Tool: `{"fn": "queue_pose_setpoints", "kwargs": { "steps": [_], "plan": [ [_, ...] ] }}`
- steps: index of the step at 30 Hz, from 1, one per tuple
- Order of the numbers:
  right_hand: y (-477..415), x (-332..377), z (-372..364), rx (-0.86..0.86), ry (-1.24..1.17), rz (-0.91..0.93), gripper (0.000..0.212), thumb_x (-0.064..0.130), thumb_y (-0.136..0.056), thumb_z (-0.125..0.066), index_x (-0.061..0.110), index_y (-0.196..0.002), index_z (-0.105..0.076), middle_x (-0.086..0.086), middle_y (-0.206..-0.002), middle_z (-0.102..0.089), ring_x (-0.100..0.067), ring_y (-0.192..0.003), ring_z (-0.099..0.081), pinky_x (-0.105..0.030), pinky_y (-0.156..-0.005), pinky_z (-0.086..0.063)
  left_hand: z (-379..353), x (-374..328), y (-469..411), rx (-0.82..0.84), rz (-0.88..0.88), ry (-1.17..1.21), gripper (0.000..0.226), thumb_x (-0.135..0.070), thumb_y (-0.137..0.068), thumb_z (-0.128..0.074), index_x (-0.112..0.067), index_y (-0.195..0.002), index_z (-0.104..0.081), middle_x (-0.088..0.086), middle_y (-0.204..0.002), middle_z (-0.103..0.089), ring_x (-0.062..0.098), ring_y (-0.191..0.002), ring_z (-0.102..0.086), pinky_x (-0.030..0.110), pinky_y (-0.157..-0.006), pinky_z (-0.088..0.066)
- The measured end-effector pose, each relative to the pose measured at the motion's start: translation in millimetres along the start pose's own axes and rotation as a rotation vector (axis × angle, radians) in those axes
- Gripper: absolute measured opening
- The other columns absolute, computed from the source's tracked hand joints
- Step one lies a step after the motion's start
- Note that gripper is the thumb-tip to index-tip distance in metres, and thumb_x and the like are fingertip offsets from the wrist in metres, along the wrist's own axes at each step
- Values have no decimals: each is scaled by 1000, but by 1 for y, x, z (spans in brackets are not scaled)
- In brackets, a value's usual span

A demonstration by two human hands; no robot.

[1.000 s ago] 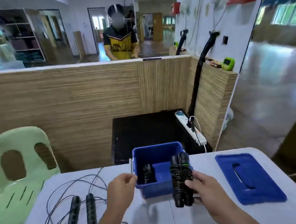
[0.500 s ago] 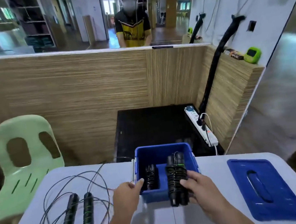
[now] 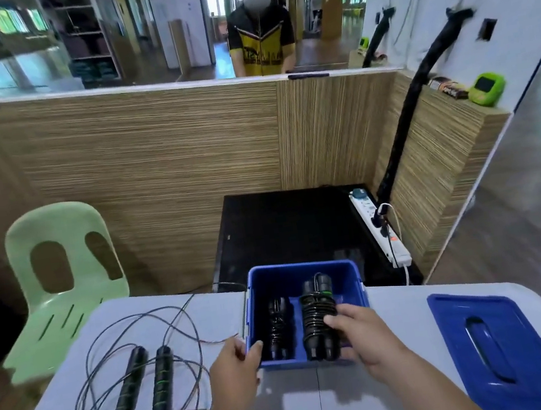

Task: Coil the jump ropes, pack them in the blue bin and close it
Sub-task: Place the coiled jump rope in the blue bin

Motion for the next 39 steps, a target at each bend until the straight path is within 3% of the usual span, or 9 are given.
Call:
{"fn": "queue_pose_setpoints", "kwargs": {
  "steps": [3, 7, 13, 19, 23, 26, 29, 31, 39],
  "plan": [
    [-22, -5, -1, -10, -10, -58, 14, 3, -97, -60, 1, -106, -71, -24, -109, -75, -38, -99, -73, -48, -71, -63, 0, 5, 5, -15, -3, 18, 42, -30, -92, -75, -14, -70, -43, 5, -58, -52, 15, -48, -49, 48, -58, -62],
    [-54, -27, -5, -56, 85, -151, 24, 14, -88, -67, 13, -112, -68, -15, -117, -73, -33, -99, -70, -58, -91, -58, -2, 14, 7, -15, 32, 33, 41, -32, -90, -76, -9, -73, -46, 0, -53, -51, 8, -40, -46, 51, -62, -62],
    [-75, -54, -10, -118, 53, -264, 46, 8, -85, -66, 14, -130, -56, -13, -116, -55, -22, -75, -47, -41, -71, -54, -4, 20, 11, -39, 48, 47, 44, -30, -86, -79, -15, -69, -42, -6, -47, -45, 9, -44, -39, 46, -59, -63],
    [-122, -88, -3, -94, 55, -268, 70, 12, -67, -62, 20, -135, -55, -16, -134, -59, -37, -114, -59, -60, -93, -56, -5, 32, 8, -39, 44, 14, 40, -30, -83, -81, -10, -74, -47, 11, -60, -63, 7, -38, -48, 45, -60, -63],
    [-105, -77, -11, -98, 55, -299, 56, 1, -76, -60, 20, -129, -51, -12, -120, -52, -21, -78, -48, -42, -87, -51, -6, 36, 8, -28, 18, -3, 41, -30, -82, -81, -12, -72, -46, 8, -56, -63, 7, -38, -48, 38, -61, -63],
    [-97, -69, -18, -83, 106, -304, 59, 5, -72, -65, 13, -130, -54, -12, -116, -55, -25, -87, -53, -41, -89, -51, -7, 35, 6, -28, 9, -31, 42, -36, -81, -80, -18, -70, -45, 5, -55, -63, 11, -44, -53, 39, -65, -63],
    [-96, -60, -19, -119, 218, -240, 51, 2, -88, -66, 8, -137, -54, -13, -123, -59, -25, -104, -58, -30, -72, -51, -8, 36, 5, -33, 0, -64, 40, -43, -80, -77, -23, -72, -44, 4, -58, -61, 17, -55, -53, 42, -68, -63],
    [-97, -59, -19, -134, 292, -220, 51, 2, -91, -66, 5, -140, -53, -15, -120, -64, -24, -98, -62, -28, -65, -51, -9, 35, 4, -32, 3, -67, 39, -45, -80, -76, -24, -71, -44, 3, -58, -60, 16, -55, -52, 43, -68, -63],
    [-102, -53, -17, -147, 476, -127, 46, 11, -90, -73, 6, -133, -59, -1, -99, -69, -22, -94, -67, -38, -86, -58, -9, 36, -3, -31, -6, -56, 41, -45, -78, -76, -22, -72, -44, 0, -53, -50, 15, -53, -44, 46, -70, -63]
  ]
}}
Point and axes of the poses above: each hand's wrist, its own y-axis away from the middle knuckle, its own z-axis out of the back of the hand, x = y × z, the point moved 5 cm from there along -y, towards the middle knuckle
